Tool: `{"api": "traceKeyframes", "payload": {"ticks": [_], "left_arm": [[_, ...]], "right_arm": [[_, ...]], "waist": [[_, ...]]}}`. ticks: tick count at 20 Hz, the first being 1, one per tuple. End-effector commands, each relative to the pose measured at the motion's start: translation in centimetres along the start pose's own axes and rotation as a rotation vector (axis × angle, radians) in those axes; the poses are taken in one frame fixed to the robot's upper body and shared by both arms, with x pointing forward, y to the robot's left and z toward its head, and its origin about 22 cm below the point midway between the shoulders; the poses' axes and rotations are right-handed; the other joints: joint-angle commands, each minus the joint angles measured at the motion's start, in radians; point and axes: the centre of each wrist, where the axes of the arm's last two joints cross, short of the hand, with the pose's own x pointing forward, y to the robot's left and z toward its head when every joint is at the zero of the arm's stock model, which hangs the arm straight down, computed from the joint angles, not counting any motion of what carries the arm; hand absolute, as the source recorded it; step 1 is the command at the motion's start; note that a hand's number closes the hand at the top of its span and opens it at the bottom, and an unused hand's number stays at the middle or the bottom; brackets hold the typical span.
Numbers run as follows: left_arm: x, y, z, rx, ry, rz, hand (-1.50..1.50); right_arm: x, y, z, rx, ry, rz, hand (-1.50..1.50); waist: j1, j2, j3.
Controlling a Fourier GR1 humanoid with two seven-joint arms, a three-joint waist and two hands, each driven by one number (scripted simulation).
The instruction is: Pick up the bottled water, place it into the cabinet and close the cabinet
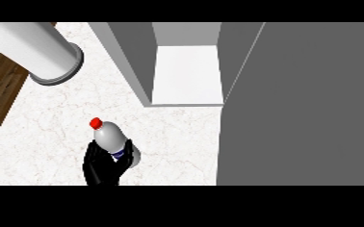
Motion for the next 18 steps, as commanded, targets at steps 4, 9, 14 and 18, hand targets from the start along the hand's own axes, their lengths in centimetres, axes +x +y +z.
{"api": "traceKeyframes", "payload": {"ticks": [4, 9, 14, 18], "left_arm": [[1.2, -1.6, -5.8, -0.301, 0.039, -0.002, 1.5], [1.5, -1.1, -7.1, -0.508, 0.087, 0.053, 1.5], [3.7, -3.0, -9.1, -0.596, 0.081, 0.063, 1.5], [4.9, -8.3, -7.1, -0.659, 0.08, 0.076, 1.5]], "right_arm": [[1.4, 0.5, -0.9, 0.012, -0.079, -0.023, -1.5], [2.3, 0.6, -0.8, 0.027, -0.083, -0.019, -1.5], [2.0, 0.3, -1.3, -0.016, -0.089, -0.005, -1.5], [2.9, 0.3, -1.4, -0.007, -0.095, 0.007, -1.5]], "waist": [[-0.016, 0.003, 0.0], [-0.014, 0.0, -0.001], [0.007, 0.0, 0.001], [0.011, -0.003, 0.002]]}}
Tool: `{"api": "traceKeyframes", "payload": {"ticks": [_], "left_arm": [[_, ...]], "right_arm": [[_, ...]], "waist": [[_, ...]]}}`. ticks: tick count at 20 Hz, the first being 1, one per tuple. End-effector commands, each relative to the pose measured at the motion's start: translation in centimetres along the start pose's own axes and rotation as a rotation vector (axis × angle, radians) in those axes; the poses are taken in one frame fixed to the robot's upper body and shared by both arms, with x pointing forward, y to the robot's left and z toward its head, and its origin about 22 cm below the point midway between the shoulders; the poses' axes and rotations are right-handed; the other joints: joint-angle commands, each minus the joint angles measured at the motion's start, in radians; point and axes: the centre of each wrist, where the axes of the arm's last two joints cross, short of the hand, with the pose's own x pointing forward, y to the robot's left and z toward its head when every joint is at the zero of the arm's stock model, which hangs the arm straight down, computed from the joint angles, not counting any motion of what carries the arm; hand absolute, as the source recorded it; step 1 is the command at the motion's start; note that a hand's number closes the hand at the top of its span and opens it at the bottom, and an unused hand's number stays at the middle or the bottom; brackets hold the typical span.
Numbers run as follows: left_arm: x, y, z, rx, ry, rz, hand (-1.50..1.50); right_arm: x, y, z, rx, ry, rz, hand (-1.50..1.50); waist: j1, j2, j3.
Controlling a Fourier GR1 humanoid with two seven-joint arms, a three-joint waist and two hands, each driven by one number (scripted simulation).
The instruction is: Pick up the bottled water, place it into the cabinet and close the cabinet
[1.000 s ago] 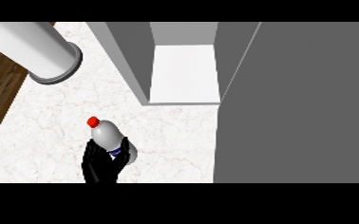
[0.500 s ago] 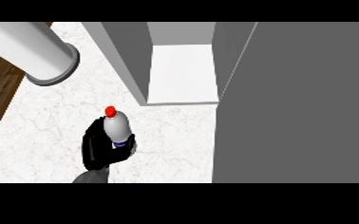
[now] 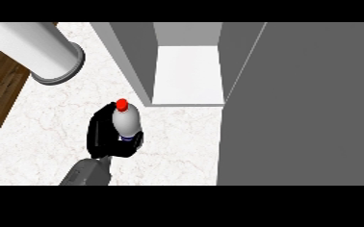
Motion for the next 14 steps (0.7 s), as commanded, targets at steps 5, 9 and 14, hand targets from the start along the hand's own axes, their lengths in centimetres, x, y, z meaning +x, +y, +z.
{"api": "traceKeyframes", "payload": {"ticks": [5, 9, 14], "left_arm": [[2.7, -7.1, -2.0, -0.13, -0.013, 0.035, 1.5], [5.0, -10.5, -2.4, -0.207, 0.007, 0.028, 1.5], [7.1, -16.0, -2.3, -0.225, 0.011, 0.02, 1.5]], "right_arm": [[0.6, -0.1, -0.8, 0.015, -0.08, -0.009, -1.5], [0.9, -0.2, -0.7, 0.0, -0.065, -0.009, -1.5], [1.6, 0.2, -1.7, -0.004, -0.067, -0.029, -1.5]], "waist": [[0.001, -0.004, 0.001], [0.003, -0.004, 0.001], [0.007, -0.001, 0.0]]}}
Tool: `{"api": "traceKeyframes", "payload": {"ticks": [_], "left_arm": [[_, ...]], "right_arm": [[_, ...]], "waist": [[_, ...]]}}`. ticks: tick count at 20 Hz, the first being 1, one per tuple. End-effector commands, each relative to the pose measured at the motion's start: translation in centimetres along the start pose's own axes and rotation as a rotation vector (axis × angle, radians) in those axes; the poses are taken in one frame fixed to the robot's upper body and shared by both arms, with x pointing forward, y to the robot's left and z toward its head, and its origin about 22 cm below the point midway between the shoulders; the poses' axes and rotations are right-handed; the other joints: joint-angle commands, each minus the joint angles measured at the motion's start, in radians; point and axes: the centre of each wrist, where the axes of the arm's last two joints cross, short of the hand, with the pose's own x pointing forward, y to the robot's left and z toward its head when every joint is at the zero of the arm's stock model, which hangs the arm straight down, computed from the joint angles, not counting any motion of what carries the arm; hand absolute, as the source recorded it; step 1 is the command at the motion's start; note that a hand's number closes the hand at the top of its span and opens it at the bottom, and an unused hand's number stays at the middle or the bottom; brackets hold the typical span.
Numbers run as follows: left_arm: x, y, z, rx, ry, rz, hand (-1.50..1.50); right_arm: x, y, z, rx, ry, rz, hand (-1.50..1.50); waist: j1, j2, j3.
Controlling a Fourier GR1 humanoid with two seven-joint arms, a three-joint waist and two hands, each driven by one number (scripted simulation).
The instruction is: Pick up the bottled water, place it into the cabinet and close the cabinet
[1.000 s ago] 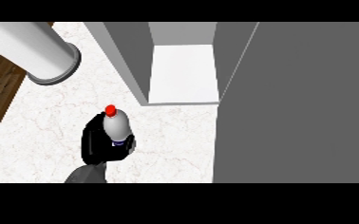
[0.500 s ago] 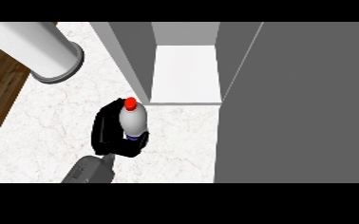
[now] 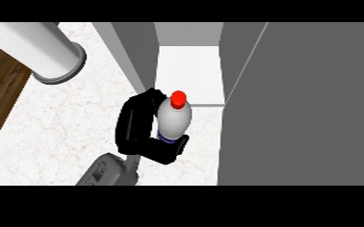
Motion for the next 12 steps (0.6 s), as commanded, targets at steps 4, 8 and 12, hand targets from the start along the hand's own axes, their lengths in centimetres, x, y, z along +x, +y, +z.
{"api": "traceKeyframes", "payload": {"ticks": [4, 8, 12], "left_arm": [[1.7, -7.8, -1.4, -0.002, 0.019, -0.046, 1.5], [3.5, -10.5, -3.8, 0.032, -0.001, -0.079, 1.5], [3.1, -9.3, -6.4, 0.083, -0.021, -0.101, 1.5]], "right_arm": [[1.9, 0.2, -1.2, 0.0, -0.073, -0.034, -1.5], [1.8, 0.2, -2.3, 0.022, -0.068, -0.013, -1.5], [1.0, -0.4, -1.7, 0.004, -0.077, -0.034, -1.5]], "waist": [[-0.011, 0.002, 0.0], [-0.014, 0.005, -0.001], [-0.02, 0.005, -0.001]]}}
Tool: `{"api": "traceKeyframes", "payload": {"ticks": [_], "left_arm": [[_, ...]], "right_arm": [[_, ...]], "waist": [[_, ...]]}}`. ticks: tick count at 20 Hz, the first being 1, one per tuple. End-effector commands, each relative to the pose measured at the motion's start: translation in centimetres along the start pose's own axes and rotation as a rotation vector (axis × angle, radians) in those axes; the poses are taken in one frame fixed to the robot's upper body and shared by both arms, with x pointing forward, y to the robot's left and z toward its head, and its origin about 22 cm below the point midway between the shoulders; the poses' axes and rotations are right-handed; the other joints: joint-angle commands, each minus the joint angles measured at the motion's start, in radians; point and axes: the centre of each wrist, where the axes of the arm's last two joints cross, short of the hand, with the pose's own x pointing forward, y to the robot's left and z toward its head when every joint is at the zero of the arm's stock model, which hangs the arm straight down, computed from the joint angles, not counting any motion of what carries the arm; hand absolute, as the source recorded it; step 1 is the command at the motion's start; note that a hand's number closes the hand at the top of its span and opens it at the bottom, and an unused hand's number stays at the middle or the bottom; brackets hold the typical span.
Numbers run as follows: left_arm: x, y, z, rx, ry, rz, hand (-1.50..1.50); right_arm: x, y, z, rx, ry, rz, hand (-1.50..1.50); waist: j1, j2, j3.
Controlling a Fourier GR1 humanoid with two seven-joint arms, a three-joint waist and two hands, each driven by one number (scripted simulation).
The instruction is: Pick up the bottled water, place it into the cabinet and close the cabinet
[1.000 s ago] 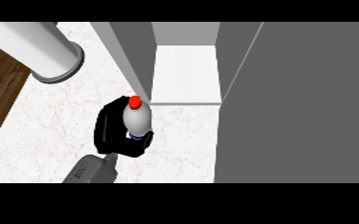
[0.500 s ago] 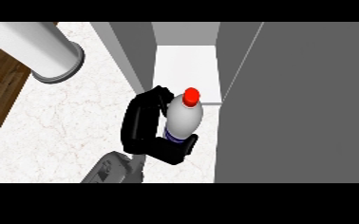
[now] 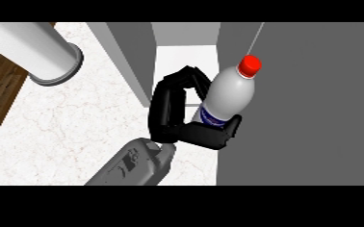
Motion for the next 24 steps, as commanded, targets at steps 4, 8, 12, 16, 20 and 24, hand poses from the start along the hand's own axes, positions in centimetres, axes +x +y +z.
{"api": "traceKeyframes", "payload": {"ticks": [4, 8, 12, 16, 20, 24], "left_arm": [[0.6, -2.3, -2.7, 0.059, -0.022, -0.08, 1.5], [-1.4, -1.4, -4.4, 0.07, -0.002, -0.16, 1.5], [-1.5, -0.7, -6.2, 0.093, 0.025, -0.186, 1.5], [-3.2, 0.8, -6.8, 0.073, 0.019, -0.224, 1.5], [-4.2, 1.9, -8.3, 0.12, 0.047, -0.292, 1.5], [-4.4, 2.8, -9.0, 0.167, 0.062, -0.254, 1.5]], "right_arm": [[1.1, -1.2, -0.7, -0.016, -0.067, -0.011, -1.5], [1.7, -0.4, -1.2, -0.002, -0.053, -0.013, -1.5], [3.6, 0.0, -0.6, 0.004, -0.061, -0.011, -1.5], [1.6, -1.8, -1.2, 0.005, -0.054, -0.023, -1.5], [1.7, -1.5, -0.8, 0.018, -0.069, -0.035, -1.5], [1.8, -1.7, -0.4, 0.005, -0.064, -0.041, -1.5]], "waist": [[-0.005, 0.001, 0.0], [-0.009, 0.004, -0.001], [-0.018, 0.001, -0.001], [-0.003, 0.006, -0.001], [-0.016, 0.006, -0.001], [-0.019, 0.006, -0.001]]}}
